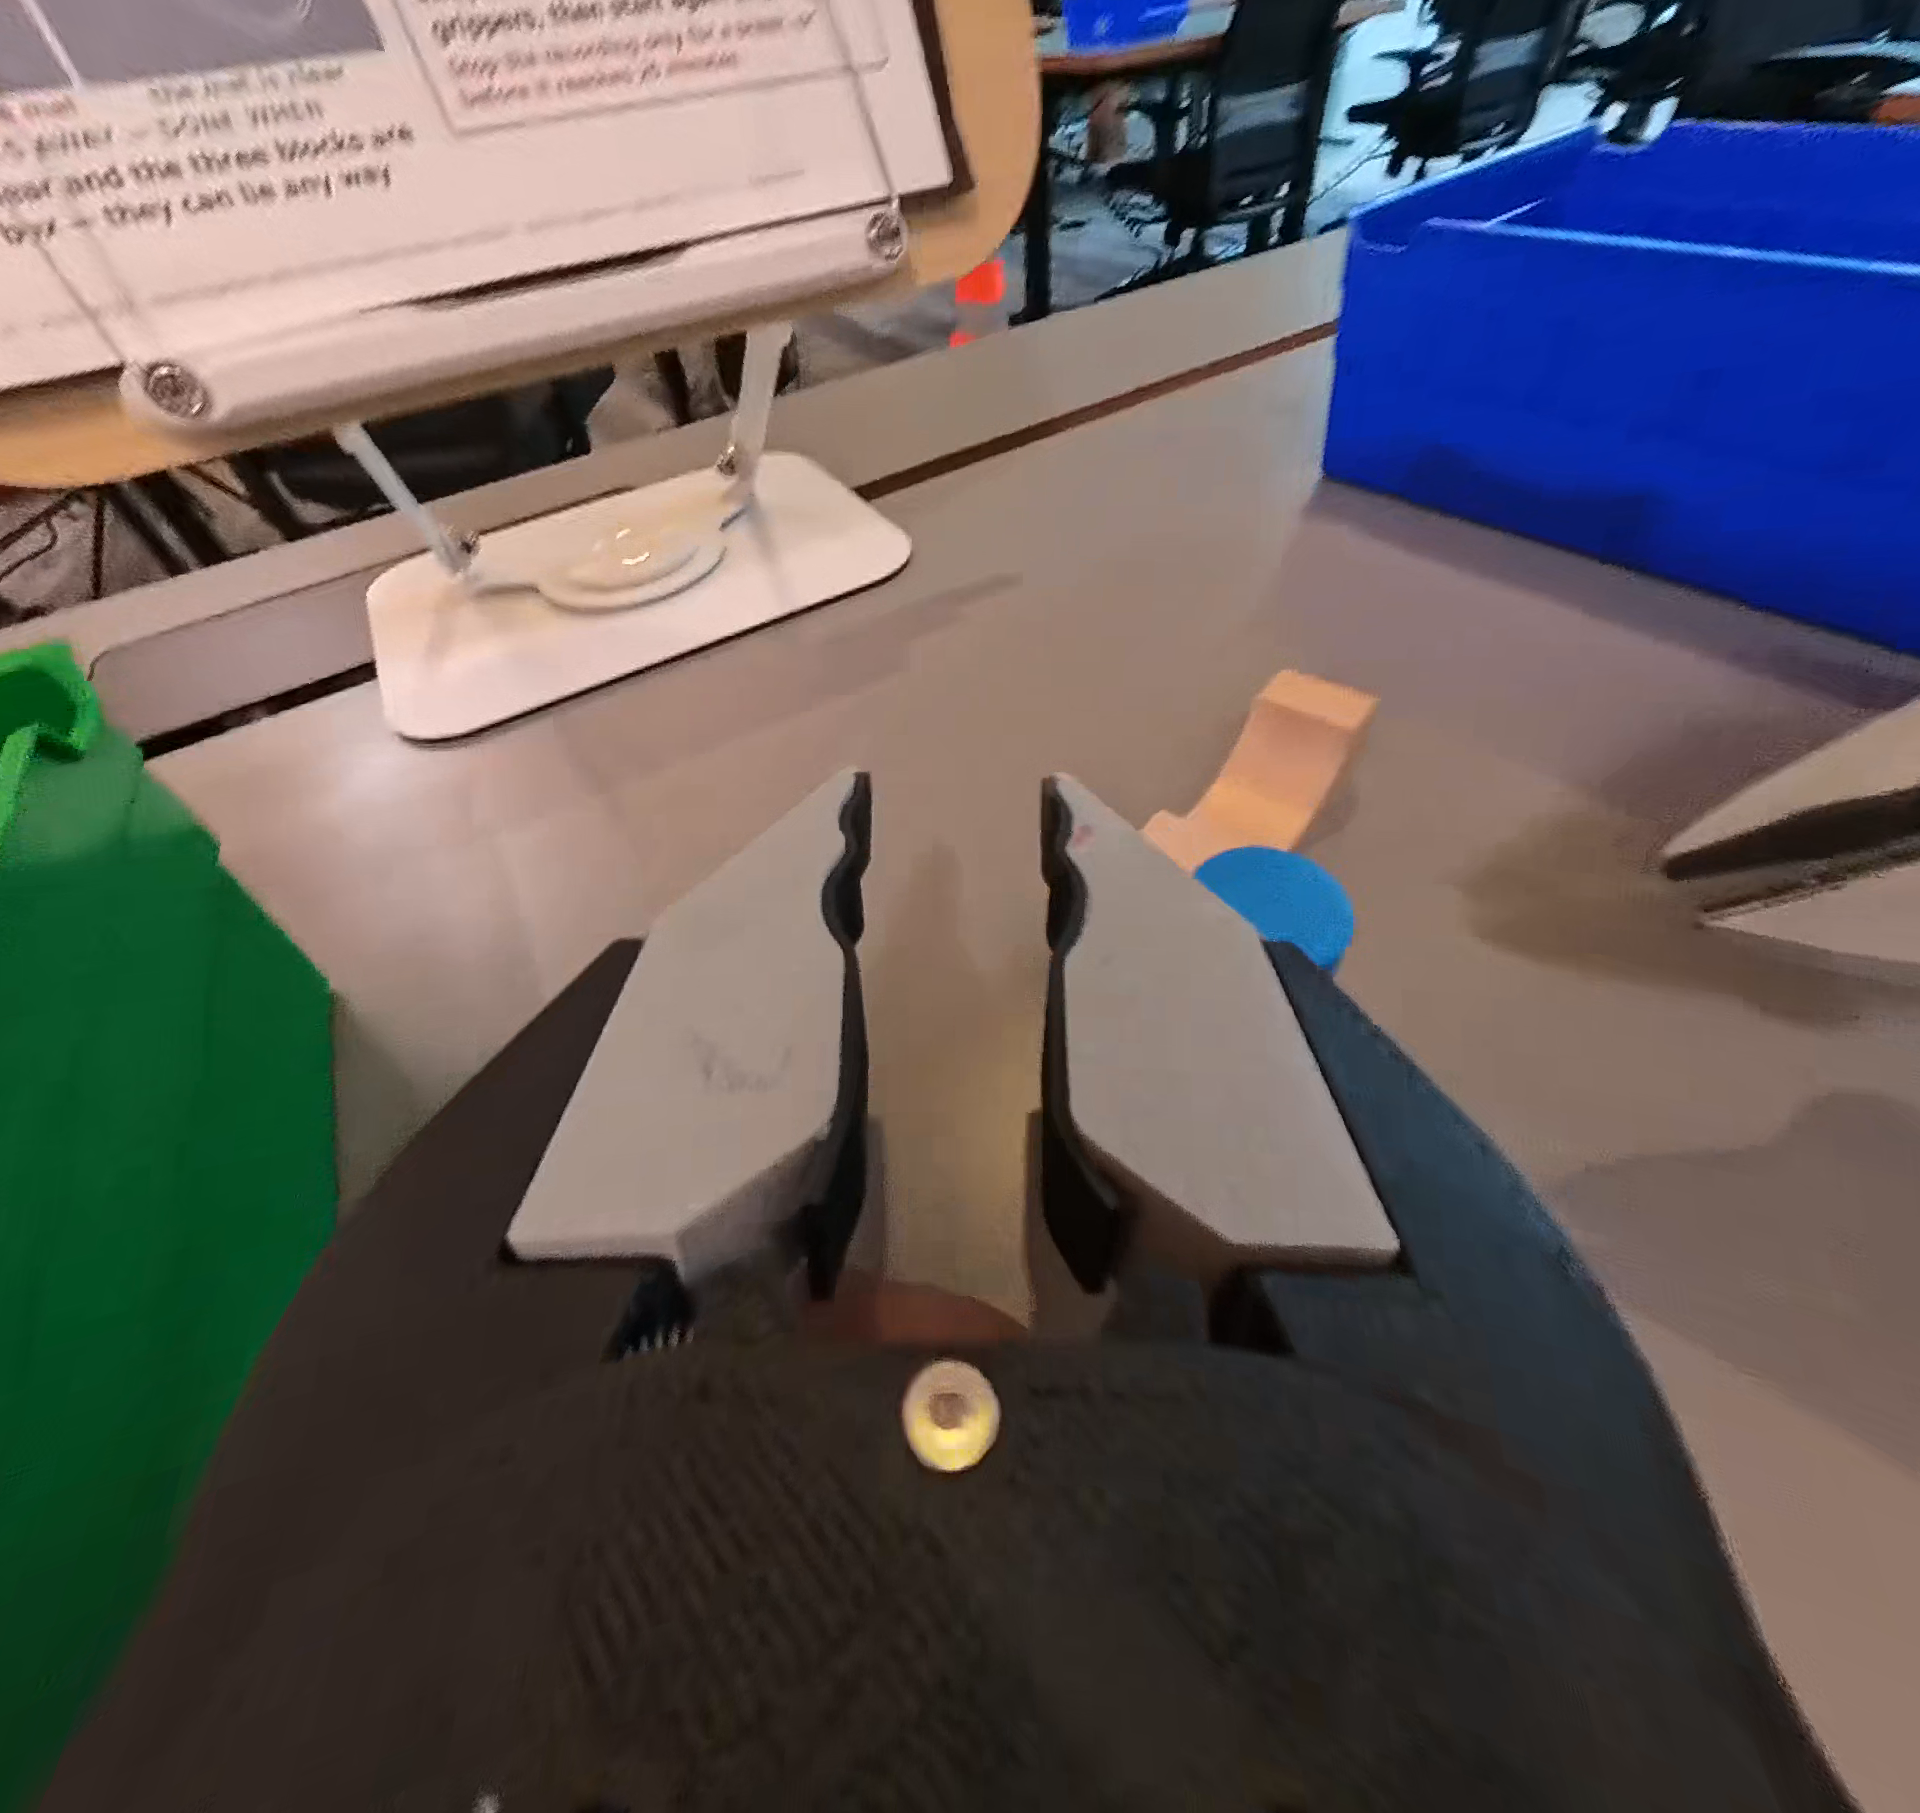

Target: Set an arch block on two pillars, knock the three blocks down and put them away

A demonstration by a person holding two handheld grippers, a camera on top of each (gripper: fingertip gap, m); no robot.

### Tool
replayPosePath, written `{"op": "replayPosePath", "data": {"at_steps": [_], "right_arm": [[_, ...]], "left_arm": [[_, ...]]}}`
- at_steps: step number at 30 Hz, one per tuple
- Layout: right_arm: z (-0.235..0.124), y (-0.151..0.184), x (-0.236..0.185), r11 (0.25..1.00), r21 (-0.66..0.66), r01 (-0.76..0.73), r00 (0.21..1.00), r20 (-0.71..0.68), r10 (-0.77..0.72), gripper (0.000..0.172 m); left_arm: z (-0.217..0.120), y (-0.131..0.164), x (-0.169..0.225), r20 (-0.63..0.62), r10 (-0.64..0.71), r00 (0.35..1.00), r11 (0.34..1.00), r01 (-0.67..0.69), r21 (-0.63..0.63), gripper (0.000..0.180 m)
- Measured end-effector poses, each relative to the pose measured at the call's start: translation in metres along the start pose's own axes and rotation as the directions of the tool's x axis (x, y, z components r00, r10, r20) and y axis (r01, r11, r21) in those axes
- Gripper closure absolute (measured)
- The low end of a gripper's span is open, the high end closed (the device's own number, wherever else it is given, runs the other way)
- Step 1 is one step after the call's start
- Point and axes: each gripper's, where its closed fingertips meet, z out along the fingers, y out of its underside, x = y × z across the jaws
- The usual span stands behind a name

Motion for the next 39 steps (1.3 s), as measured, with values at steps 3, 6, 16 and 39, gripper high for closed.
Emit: {"op": "replayPosePath", "data": {"at_steps": [3,6,16,39], "right_arm": [[0.012,-0.004,-0.003,1.0,-0.001,-0.021,1.0,0.012,0.021,0.161],[0.023,-0.024,-0.002,0.997,0.071,0.001,1.0,-0.022,0.001,0.158],[0.039,-0.009,0.0,0.993,-0.106,0.05,0.993,-0.103,-0.061,0.172],[0.013,-0.008,-0.048,0.991,-0.014,0.133,0.99,0.055,-0.132,0.145]], "left_arm": [[0.0,0.0,-0.004,0.027,0.001,1.0,1.0,-0.001,0.0,0.15],[-0.001,-0.001,-0.008,0.059,0.013,0.998,1.0,-0.013,0.003,0.15],[-0.003,0.001,-0.018,0.082,-0.018,0.996,1.0,0.018,0.001,0.148],[-0.002,0.002,-0.013,0.065,-0.005,0.998,1.0,0.005,-0.006,0.148]]}}
